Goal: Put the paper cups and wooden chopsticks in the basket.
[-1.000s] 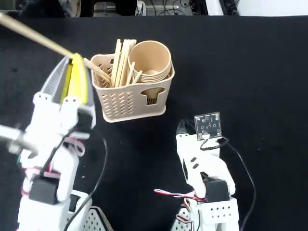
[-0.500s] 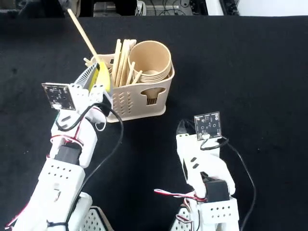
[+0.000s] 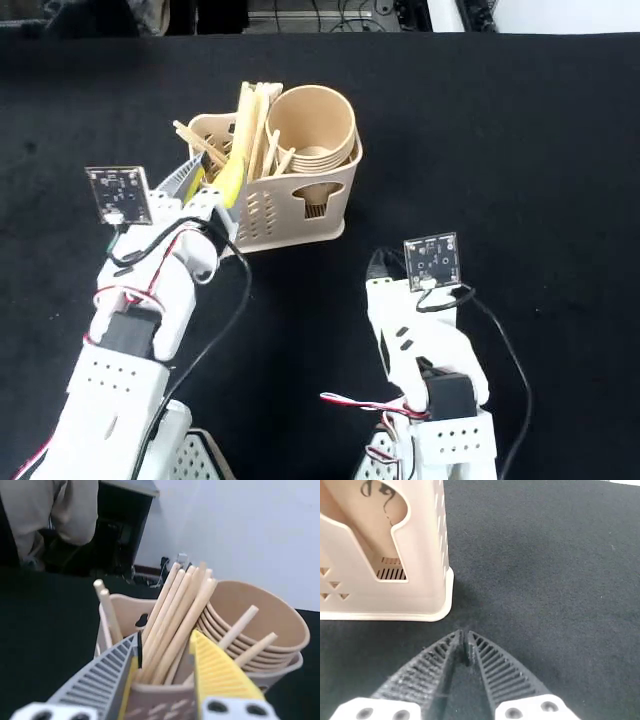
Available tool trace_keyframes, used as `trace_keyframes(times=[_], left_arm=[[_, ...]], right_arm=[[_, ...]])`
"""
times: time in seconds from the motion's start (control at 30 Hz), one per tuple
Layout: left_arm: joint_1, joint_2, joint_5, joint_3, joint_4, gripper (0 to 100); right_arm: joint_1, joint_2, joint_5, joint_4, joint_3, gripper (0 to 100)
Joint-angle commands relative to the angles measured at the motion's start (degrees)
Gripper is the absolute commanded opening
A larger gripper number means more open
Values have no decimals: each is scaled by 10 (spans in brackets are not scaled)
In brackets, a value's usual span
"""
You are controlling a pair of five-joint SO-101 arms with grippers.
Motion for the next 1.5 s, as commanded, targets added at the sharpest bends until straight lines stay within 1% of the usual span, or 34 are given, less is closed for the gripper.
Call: trace_keyframes(times=[0.0, 0.1, 0.2, 0.3, 0.4, 0.47, 0.57, 0.7, 0.8, 0.83, 1.0, 1.17, 1.3, 1.47], left_arm=[[7, -100, 11, -78, 149, 186], [-14, -207, 2, -117, 234, 184], [-57, -319, -40, -126, 279, 177], [-95, -410, -91, -87, 302, 105], [-124, -389, -170, -53, 331, 29], [-153, -388, -208, -15, 353, 34], [-182, -403, -232, 28, 397, 29], [-226, -400, -244, 94, 456, 29], [-248, -400, -272, 160, 486, 29], [-254, -400, -280, 185, 488, 29], [-251, -400, -311, 298, 485, 30], [-245, -397, -317, 298, 487, 30], [-248, -396, -316, 298, 498, 30], [-249, -397, -316, 298, 587, 30]], right_arm=[[7, -49, 2, 3, -2, 18], [7, -49, 2, 3, -2, 18], [7, -49, 2, 3, -2, 18], [6, -49, 2, 3, -2, 17], [6, -49, 2, 3, -2, 15], [7, -51, 2, 14, -2, 15], [5, -52, 3, 29, -5, 12], [4, -53, 3, 30, -5, 12], [-17, -50, 7, 36, -2, 12], [-23, -49, 13, 55, -2, 12], [-24, -52, 62, 186, -2, 12], [-25, -49, 62, 261, -1, 12], [-4, -49, 67, 273, -1, 12], [24, -49, 66, 275, -1, 12]])
